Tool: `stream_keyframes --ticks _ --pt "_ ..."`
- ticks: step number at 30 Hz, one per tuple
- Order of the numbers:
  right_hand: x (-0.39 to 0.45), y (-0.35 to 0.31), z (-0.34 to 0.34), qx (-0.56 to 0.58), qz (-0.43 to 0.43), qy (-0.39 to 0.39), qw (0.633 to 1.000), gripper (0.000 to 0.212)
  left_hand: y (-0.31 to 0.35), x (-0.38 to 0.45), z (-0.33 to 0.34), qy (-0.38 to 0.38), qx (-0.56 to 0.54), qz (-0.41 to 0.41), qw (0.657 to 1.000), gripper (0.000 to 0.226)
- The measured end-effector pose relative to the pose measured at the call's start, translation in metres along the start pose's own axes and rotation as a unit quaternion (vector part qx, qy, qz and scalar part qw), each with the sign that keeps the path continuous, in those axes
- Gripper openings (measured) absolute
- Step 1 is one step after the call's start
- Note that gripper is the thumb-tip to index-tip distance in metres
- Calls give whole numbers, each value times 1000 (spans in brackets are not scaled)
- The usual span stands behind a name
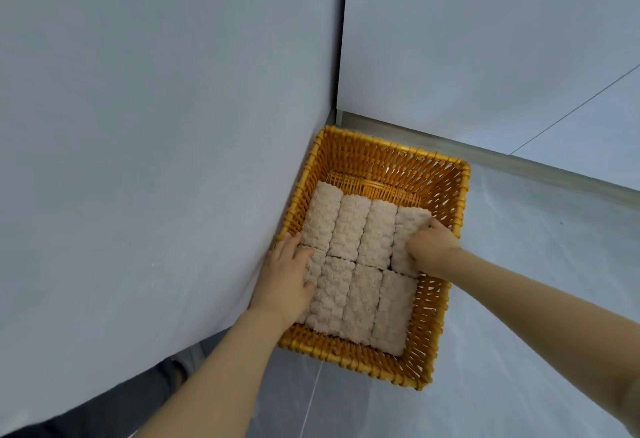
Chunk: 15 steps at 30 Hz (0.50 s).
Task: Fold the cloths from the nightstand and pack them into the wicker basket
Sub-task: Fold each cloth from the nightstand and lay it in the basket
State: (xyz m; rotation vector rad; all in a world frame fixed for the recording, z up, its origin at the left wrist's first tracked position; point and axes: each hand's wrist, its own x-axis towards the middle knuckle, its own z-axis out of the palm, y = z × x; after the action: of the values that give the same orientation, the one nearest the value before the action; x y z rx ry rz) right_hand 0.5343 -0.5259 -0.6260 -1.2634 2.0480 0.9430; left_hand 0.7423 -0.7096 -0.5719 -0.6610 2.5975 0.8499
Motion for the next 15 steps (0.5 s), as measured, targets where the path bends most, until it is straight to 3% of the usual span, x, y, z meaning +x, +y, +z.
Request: stream_keyframes --ticks 4,7,9,12,15 --pt "15 -11 6 -13 -33 -68 997 29 -4 -2 -2 -14 -1 3 1000 57" --pt "12 -9 -12 -20 1 -136 991 36 -5 -3 -2 -21 -3 2 1000 57" --pt "8 -7 -23 30 57 -94 993 37 -5 -3 -3 -19 -8 1 1000 56" --pt "4 -12 -21 199 142 77 967 50 -4 -3 -3 -12 -10 2 1000 57" --pt "9 -30 -2 367 167 95 910 71 -3 -3 -1 -11 -20 3 1000 55"
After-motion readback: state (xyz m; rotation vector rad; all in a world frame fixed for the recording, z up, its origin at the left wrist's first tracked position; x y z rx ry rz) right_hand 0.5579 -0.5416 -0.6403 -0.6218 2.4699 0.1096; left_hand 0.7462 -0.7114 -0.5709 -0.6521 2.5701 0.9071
